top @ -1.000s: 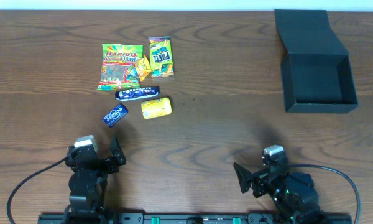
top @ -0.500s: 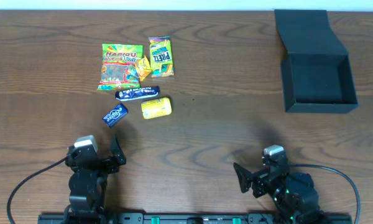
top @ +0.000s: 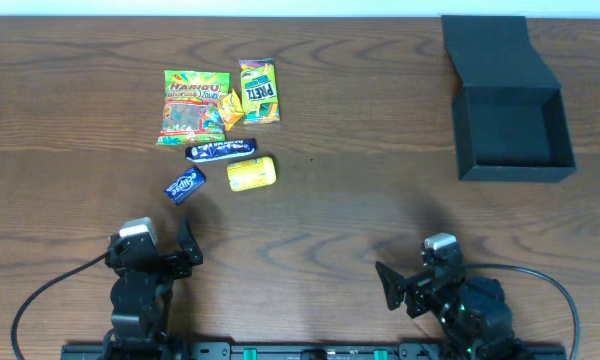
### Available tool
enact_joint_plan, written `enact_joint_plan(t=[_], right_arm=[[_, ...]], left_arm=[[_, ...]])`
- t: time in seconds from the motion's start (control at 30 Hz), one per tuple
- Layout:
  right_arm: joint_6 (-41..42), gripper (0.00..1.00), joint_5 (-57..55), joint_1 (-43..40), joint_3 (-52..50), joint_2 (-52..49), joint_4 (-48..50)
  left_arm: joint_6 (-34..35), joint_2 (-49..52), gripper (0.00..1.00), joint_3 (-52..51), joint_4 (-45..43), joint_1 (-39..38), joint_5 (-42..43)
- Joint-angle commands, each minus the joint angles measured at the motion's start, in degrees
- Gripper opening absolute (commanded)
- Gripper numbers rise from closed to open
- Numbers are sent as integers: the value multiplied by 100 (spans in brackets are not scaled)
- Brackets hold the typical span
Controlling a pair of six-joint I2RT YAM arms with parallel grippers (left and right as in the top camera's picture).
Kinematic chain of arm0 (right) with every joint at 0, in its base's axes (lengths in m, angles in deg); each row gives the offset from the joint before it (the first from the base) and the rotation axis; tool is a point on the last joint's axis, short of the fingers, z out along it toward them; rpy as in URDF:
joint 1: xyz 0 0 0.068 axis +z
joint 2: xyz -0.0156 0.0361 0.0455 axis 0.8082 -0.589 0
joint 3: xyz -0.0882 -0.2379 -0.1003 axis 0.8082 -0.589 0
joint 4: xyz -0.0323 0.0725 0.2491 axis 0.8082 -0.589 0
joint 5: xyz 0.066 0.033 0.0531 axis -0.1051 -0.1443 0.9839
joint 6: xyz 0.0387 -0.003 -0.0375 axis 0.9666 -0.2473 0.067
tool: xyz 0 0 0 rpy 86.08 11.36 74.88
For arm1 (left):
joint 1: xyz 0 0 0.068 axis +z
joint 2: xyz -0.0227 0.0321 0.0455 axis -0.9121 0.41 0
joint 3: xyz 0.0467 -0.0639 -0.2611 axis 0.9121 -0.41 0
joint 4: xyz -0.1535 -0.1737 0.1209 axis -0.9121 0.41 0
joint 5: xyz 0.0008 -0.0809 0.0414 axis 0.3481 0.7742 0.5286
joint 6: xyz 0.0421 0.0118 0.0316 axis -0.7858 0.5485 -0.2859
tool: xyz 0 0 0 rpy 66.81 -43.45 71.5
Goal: Pack container
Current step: 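Raise the right gripper and move it toward the black box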
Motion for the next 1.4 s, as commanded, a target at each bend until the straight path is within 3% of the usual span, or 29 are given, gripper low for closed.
enact_joint_plan(t=[0.0,0.6,0.77,1.0,1.23,1.37], right_arm=[[-96,99,-52,103,-17,42,-2],[-68,99,-46,103,-17,42,72],[1438,99,22,103,-17,42,538],[5353,99,37,103,-20,42,999],[5473,99,-22,83,-20,42,1137],[4625,99,-273,28,-20,11,1856]], left_arm=[[-122,-42,95,-122,13,39,-55],[-122,-42,95,-122,13,39,-55],[-122,-42,95,-122,13,39,-55],[-122,-42,95,-122,13,39,-55],[-122,-42,95,-122,13,39,-55],[-122,-42,95,-122,13,39,-55]])
